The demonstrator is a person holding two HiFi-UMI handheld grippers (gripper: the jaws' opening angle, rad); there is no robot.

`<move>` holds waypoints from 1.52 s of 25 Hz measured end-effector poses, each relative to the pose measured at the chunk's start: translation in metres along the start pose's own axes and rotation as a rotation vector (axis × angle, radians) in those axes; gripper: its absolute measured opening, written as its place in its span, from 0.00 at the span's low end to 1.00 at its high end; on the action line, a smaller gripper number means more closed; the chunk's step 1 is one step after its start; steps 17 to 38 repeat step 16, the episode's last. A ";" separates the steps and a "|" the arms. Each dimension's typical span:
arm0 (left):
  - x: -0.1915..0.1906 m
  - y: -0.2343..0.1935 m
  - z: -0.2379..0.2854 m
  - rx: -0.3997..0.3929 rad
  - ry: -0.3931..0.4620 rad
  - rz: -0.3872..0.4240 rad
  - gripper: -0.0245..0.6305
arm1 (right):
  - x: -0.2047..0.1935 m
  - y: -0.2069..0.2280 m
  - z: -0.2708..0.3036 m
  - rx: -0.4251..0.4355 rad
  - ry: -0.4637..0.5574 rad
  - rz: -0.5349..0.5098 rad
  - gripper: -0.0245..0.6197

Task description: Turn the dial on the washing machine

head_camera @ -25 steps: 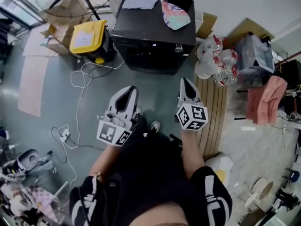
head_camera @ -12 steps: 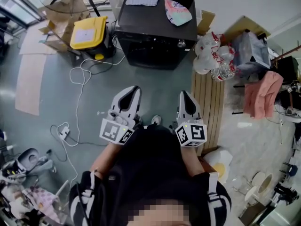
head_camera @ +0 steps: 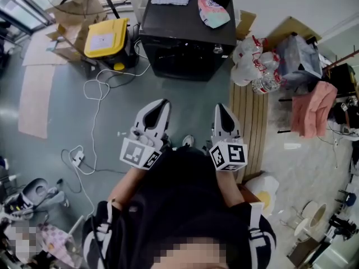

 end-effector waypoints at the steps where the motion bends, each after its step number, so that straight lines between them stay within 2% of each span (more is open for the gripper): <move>1: -0.001 0.000 -0.001 -0.001 -0.001 -0.001 0.09 | -0.001 -0.001 0.000 -0.001 -0.002 -0.002 0.08; 38: -0.001 -0.007 0.002 -0.005 0.002 -0.012 0.09 | -0.006 -0.003 0.005 -0.003 -0.013 0.002 0.08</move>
Point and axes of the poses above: the fingertips, and each gripper's own axes: z forward along the fingers, y to its right, x out of its top, the point moved 1 cm from there along -z, backward along the fingers, and after that the axes turned 2 degrees about x, right-handed, at the moved point
